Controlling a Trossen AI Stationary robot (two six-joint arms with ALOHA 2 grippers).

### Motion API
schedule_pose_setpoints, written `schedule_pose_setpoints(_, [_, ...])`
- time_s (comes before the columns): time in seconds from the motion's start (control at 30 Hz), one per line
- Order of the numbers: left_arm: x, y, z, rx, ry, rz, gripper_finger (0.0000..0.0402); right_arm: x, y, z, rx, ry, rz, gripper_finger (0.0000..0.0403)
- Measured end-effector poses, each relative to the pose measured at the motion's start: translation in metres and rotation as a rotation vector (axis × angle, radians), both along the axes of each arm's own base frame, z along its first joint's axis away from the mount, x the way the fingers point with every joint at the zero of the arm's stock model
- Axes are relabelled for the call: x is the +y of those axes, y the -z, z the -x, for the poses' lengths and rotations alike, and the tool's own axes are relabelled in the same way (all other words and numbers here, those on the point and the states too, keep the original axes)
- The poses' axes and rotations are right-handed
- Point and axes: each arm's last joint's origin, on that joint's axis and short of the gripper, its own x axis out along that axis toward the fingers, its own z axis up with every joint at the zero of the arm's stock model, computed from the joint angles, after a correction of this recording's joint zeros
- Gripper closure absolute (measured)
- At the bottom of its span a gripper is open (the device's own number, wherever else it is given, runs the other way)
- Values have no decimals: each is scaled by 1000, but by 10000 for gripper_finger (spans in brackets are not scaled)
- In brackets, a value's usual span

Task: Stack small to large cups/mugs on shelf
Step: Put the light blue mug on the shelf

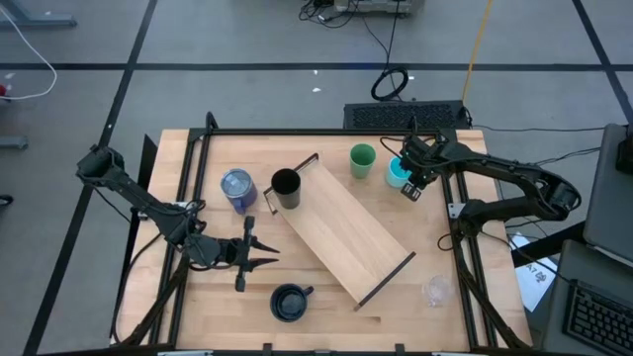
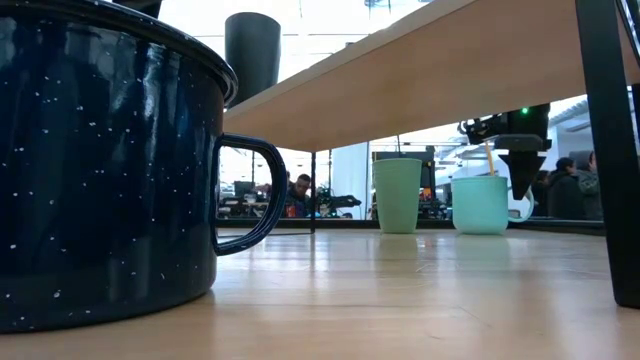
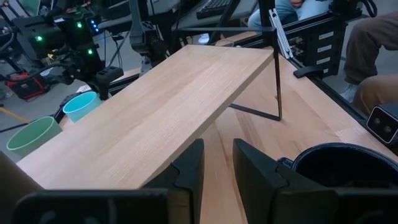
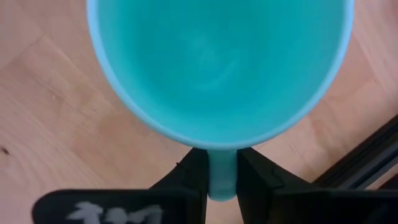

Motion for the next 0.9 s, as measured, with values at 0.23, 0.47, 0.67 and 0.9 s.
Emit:
schedule_pose_setpoints(0.23, [0,-1,0,-7,0,4,314,1,0,-1,-5,22,0,355])
schedule_pose_setpoints(0.47, [0,-1,0,-7,0,4,314,6,0,-5,-10,12,-2,355])
schedule_pose_setpoints(0.67, [0,-1,0,-6,-1,5,314,9,-1,-6,-22,35,-3,355])
schedule_pose_setpoints(0.9, [0,-1,0,-6,-2,10,314,11,-7,-4,-67,93,15,355])
